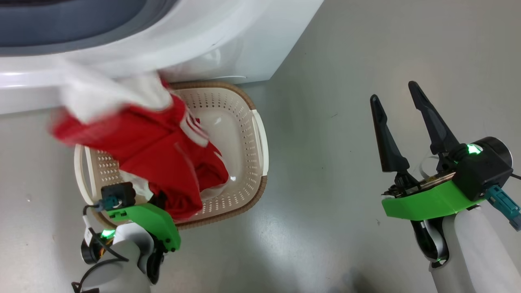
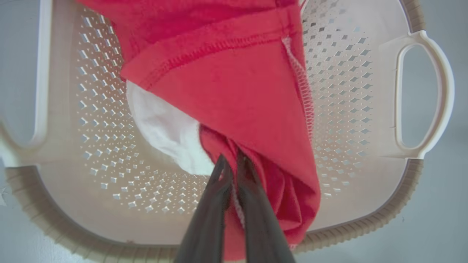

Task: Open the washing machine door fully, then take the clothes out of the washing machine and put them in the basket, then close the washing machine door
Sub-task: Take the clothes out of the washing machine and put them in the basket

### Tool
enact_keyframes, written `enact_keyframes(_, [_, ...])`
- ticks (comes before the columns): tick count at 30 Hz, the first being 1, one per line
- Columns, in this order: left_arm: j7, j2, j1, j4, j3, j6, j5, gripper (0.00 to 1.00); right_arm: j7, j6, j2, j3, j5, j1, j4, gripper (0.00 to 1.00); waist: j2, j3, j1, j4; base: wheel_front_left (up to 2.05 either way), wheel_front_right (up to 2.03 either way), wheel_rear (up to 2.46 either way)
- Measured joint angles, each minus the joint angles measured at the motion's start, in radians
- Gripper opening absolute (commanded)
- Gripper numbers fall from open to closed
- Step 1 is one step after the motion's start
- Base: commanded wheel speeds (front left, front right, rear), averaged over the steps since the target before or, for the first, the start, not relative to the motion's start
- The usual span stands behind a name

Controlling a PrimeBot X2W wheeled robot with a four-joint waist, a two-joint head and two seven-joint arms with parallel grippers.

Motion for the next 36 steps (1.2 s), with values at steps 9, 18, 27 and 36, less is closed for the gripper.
enact_keyframes(9, [-0.023,0.005,-0.016,0.004,-0.011,0.016,0.001,0.00,0.000,0.000,0.000,0.000,0.002,-0.005,0.000,1.00,0.0000,0.009,0.0000,-0.001,0.00,0.00,0.00])
enact_keyframes(18, [-0.040,0.012,-0.033,-0.005,-0.010,0.031,0.004,0.39,0.000,0.000,0.000,0.000,0.004,-0.015,0.011,1.00,0.0000,-0.010,0.0000,0.005,0.00,0.00,0.00])
enact_keyframes(27, [-0.040,0.017,-0.027,-0.086,0.003,0.040,0.034,1.00,0.000,0.000,0.000,0.001,0.007,-0.013,0.023,1.00,0.0000,-0.058,0.0000,0.019,0.00,0.00,0.00])
enact_keyframes(36, [-0.041,0.016,0.060,-0.241,0.046,0.036,0.086,1.00,0.000,0.000,0.000,0.001,0.007,0.026,0.040,1.00,0.0000,-0.141,0.0000,0.043,0.00,0.00,0.00])
